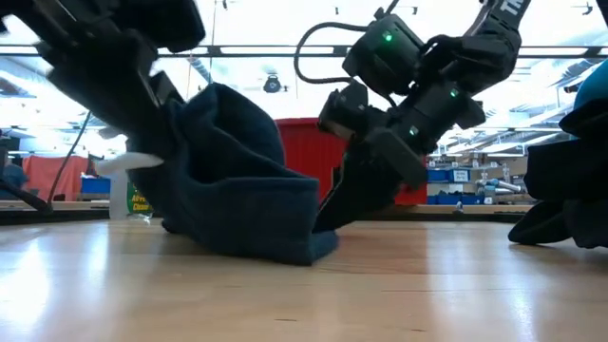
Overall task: Fold laundry
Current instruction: Fold the dark blue shorts
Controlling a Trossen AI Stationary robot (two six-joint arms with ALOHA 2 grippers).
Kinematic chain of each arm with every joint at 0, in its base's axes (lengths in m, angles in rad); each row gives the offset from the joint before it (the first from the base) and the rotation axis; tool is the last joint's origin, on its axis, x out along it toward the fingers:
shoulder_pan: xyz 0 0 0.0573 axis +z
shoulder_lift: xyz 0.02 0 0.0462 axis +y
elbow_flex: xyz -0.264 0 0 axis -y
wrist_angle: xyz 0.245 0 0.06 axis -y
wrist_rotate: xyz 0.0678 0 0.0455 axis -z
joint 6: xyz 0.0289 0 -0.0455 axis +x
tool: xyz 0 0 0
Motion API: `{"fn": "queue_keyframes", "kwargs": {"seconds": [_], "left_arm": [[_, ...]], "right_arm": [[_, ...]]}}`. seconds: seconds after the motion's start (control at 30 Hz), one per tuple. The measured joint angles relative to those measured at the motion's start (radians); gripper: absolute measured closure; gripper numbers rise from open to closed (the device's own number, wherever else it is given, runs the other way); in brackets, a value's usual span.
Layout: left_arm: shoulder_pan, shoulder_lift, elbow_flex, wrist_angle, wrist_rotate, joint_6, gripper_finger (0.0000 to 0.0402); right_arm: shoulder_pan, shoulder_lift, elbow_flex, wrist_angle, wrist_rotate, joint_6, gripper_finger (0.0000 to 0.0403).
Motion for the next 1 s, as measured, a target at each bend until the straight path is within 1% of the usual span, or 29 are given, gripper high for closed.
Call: {"fn": "queue_keyframes", "kwargs": {"seconds": [0.1, 0.27, 0.37, 0.43, 0.53, 0.63, 0.7, 0.8, 0.9, 1.0], "left_arm": [[-0.021, 0.000, 0.000, 0.003, -0.014, -0.043, 0.0389], [-0.062, 0.000, 0.000, -0.001, -0.031, -0.118, 0.0390], [-0.081, 0.000, 0.000, -0.001, -0.059, -0.127, 0.0390], [-0.081, 0.000, 0.000, -0.002, -0.092, -0.126, 0.0390], [-0.081, 0.000, 0.000, -0.004, -0.103, -0.126, 0.0390], [-0.081, 0.000, 0.000, -0.012, -0.107, -0.126, 0.0390], [-0.081, 0.000, 0.000, -0.018, -0.113, -0.126, 0.0390], [-0.081, 0.000, 0.000, -0.033, -0.114, -0.144, 0.0390], [-0.082, -0.002, 0.000, -0.043, -0.117, -0.194, 0.0390], [-0.097, -0.031, 0.000, -0.044, -0.161, -0.237, 0.0390]], "right_arm": [[0.015, 0.004, 0.000, 0.022, 0.019, -0.048, 0.0159], [0.027, -0.089, 0.000, 0.016, 0.019, -0.030, 0.0159], [0.028, -0.111, 0.002, 0.092, 0.044, -0.048, 0.0159], [0.024, -0.080, 0.003, 0.154, 0.046, -0.051, 0.0159], [0.019, -0.002, 0.000, 0.220, 0.037, -0.050, 0.0159], [0.020, 0.045, 0.009, 0.289, 0.051, -0.055, 0.0159], [0.020, 0.085, 0.023, 0.290, 0.047, -0.052, 0.0159], [0.027, 0.145, 0.033, 0.283, 0.006, -0.054, 0.0159], [0.042, 0.151, 0.039, 0.266, 0.006, -0.059, 0.0159], [0.054, 0.145, 0.041, 0.224, 0.026, -0.060, 0.0159]]}}
